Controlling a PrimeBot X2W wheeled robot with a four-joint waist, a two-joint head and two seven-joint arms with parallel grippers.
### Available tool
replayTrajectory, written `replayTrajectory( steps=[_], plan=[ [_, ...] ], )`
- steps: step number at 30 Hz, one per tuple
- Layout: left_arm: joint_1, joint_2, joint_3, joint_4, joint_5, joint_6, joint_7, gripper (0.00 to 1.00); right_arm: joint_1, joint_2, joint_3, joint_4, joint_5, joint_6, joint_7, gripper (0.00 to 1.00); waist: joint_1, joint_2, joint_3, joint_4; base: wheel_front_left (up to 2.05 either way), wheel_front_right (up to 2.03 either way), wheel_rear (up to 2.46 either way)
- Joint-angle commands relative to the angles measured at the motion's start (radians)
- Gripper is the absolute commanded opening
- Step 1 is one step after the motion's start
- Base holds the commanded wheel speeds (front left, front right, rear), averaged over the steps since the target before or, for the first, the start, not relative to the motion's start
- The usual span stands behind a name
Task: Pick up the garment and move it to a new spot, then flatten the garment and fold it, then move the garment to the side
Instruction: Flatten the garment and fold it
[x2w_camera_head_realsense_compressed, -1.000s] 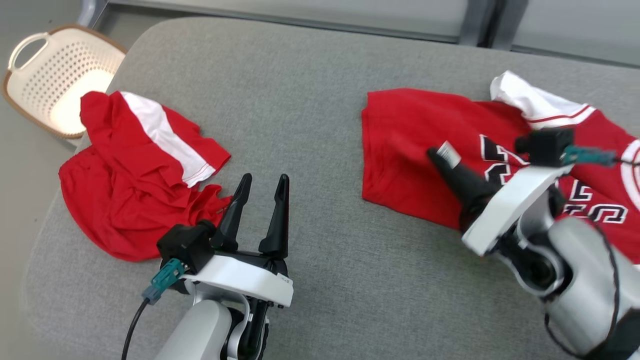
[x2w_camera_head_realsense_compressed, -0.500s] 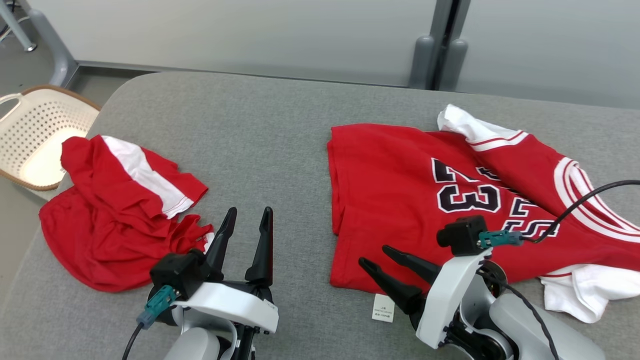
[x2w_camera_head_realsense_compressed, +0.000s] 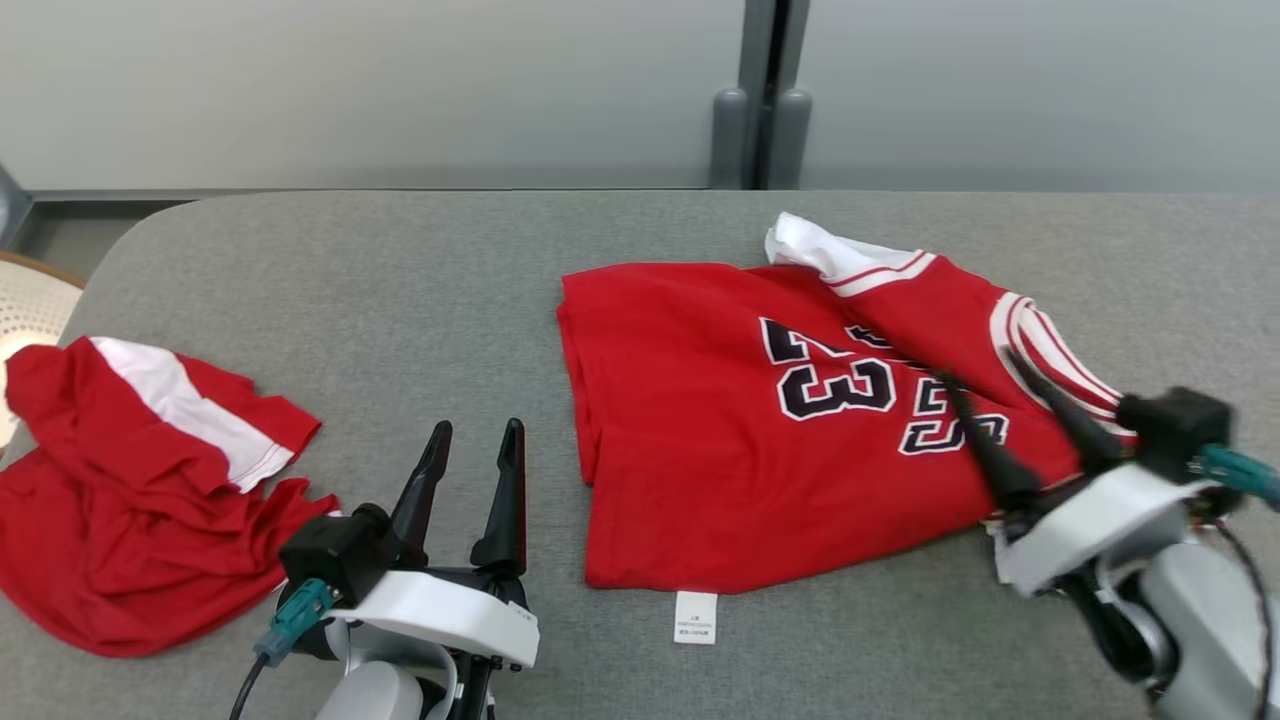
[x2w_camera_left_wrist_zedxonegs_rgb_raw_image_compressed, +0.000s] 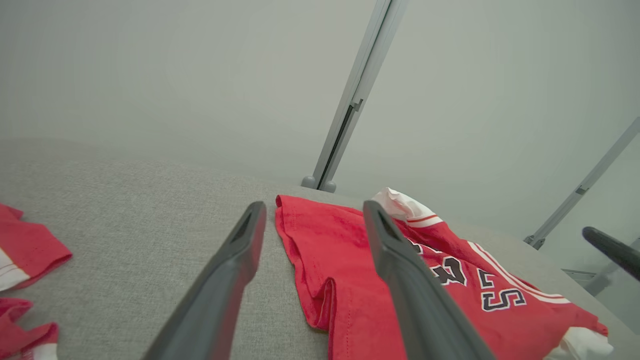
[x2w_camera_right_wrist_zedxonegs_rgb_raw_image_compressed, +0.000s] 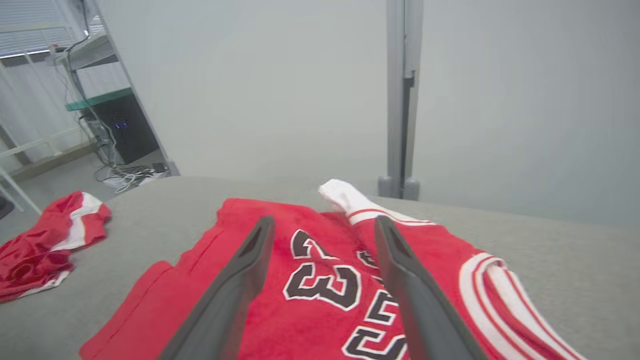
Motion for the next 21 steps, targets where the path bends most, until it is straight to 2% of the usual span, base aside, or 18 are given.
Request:
replayTrajectory(
  steps=[1,6,9,14,21],
  plan=[
    [0.012,0.004,0.006,-0.003,0.003,-0.005,0.0,1.0,0.042,-0.001,-0.084,0.026,-0.082,0.0,-0.057,1.0,0.0,0.0,-0.002,-0.024,0.0,0.0,0.0],
    [0.018,0.004,0.01,-0.002,0.005,-0.008,0.0,1.0,0.175,0.081,-0.35,0.015,-0.25,0.0,-0.113,1.0,0.0,0.0,0.002,-0.059,0.0,0.0,0.0],
    [0.014,0.004,0.012,0.0,0.009,-0.007,0.0,1.0,0.253,0.15,-0.448,-0.013,-0.355,0.0,-0.118,1.0,0.0,0.0,0.011,-0.072,0.0,0.0,0.0],
    [-0.006,0.004,0.009,0.008,0.013,-0.013,0.0,1.0,0.315,0.228,-0.524,-0.062,-0.478,0.0,-0.11,1.0,0.0,0.0,0.022,-0.082,0.0,0.0,0.0],
    [-0.015,0.004,-0.005,0.013,0.004,-0.015,0.0,1.0,0.32,0.263,-0.582,-0.029,-0.585,0.0,-0.028,1.0,0.0,0.0,0.037,-0.075,0.0,0.0,0.0]
  ],
)
